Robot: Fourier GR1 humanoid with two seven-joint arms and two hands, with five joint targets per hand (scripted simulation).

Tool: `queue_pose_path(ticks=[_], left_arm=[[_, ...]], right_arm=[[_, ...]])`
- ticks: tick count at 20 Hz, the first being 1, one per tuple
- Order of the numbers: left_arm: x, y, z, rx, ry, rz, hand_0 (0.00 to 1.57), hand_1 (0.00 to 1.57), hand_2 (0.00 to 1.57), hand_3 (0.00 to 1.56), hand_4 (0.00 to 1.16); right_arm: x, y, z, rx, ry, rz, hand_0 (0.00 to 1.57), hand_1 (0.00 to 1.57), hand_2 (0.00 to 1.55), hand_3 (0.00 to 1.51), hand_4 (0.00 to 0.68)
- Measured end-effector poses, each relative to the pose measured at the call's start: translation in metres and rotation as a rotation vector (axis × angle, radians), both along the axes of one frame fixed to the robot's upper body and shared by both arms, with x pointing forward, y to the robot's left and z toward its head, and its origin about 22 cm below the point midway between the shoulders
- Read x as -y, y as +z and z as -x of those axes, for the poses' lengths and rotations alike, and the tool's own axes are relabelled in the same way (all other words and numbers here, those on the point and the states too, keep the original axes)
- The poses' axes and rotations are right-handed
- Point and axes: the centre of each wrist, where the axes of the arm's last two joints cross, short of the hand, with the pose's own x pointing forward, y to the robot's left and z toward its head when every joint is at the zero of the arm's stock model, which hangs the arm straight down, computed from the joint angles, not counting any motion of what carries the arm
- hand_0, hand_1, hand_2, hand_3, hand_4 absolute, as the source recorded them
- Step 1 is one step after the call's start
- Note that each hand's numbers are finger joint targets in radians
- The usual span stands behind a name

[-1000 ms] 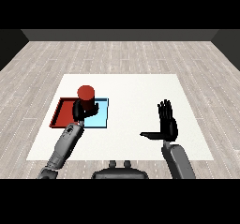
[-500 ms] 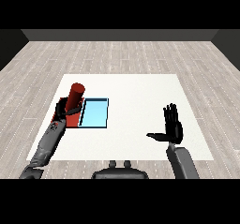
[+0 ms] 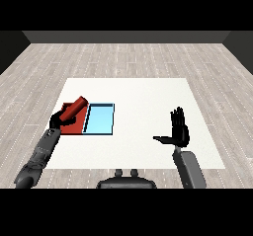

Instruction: Pick the red can and put it in the red box

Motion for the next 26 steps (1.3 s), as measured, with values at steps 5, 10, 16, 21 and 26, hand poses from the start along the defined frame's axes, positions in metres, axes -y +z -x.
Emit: queue_pose_path(ticks=[5, 10, 16, 21, 26], left_arm=[[-0.001, -0.027, 0.009, -0.147, 0.031, 0.004, 0.88, 0.88, 0.93, 0.78, 0.52], [-0.004, -0.034, 0.013, -0.27, -0.044, 0.0, 0.0, 0.0, 0.0, 0.0, 0.0], [-0.014, -0.019, 0.004, -0.14, -0.017, 0.091, 0.0, 0.0, 0.0, 0.0, 0.0], [0.001, 0.003, -0.018, 0.265, -0.128, 0.327, 0.0, 0.0, 0.0, 0.0, 0.0], [0.05, 0.006, -0.036, 0.64, -0.316, 0.608, 0.0, 0.0, 0.0, 0.0, 0.0]], right_arm=[[-0.002, -0.008, -0.013, -0.007, -0.006, 0.009, 0.0, 0.0, 0.0, 0.0, 0.0], [-0.004, -0.013, -0.021, 0.0, -0.003, 0.009, 0.0, 0.0, 0.0, 0.0, 0.0], [-0.004, -0.016, -0.026, 0.01, 0.007, -0.005, 0.0, 0.0, 0.0, 0.0, 0.0], [-0.004, -0.013, -0.025, 0.026, 0.024, -0.017, 0.0, 0.0, 0.0, 0.0, 0.0], [-0.005, -0.015, -0.023, 0.026, 0.044, 0.001, 0.0, 0.0, 0.0, 0.0, 0.0]])
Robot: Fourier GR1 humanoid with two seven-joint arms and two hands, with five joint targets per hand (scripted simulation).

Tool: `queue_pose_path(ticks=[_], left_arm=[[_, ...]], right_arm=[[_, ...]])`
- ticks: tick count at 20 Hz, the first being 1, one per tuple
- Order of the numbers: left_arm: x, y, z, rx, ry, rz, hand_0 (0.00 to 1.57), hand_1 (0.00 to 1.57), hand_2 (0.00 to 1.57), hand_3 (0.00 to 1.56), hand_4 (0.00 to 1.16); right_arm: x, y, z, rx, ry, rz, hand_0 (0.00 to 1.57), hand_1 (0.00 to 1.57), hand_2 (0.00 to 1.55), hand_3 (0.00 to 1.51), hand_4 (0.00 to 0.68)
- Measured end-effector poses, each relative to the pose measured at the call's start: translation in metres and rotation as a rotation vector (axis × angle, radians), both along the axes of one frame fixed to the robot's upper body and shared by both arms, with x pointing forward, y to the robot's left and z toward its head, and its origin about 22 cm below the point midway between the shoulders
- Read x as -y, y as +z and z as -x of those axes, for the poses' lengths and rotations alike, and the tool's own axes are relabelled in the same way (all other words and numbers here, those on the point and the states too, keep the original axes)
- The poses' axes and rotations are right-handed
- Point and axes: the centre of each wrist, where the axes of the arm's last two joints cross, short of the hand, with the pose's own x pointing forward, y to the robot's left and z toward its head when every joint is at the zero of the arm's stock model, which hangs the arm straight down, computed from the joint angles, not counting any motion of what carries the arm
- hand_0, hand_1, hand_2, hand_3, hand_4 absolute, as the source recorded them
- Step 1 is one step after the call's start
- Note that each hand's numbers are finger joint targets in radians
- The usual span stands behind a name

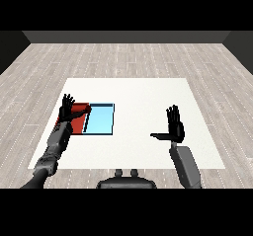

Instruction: Pick the red can and put it in the red box

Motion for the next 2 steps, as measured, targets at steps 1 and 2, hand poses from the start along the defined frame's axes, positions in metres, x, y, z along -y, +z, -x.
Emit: queue_pose_path(ticks=[1, 2], left_arm=[[0.013, -0.004, 0.0, 0.049, -0.037, 0.041, 0.0, 0.0, 0.0, 0.0, 0.0], [0.028, -0.008, 0.0, 0.094, -0.07, 0.071, 0.0, 0.0, 0.0, 0.0, 0.0]], right_arm=[[0.002, -0.002, 0.001, 0.0, 0.004, 0.004, 0.0, 0.0, 0.0, 0.0, 0.0], [0.003, -0.002, 0.001, 0.002, 0.011, 0.011, 0.0, 0.0, 0.0, 0.0, 0.0]])
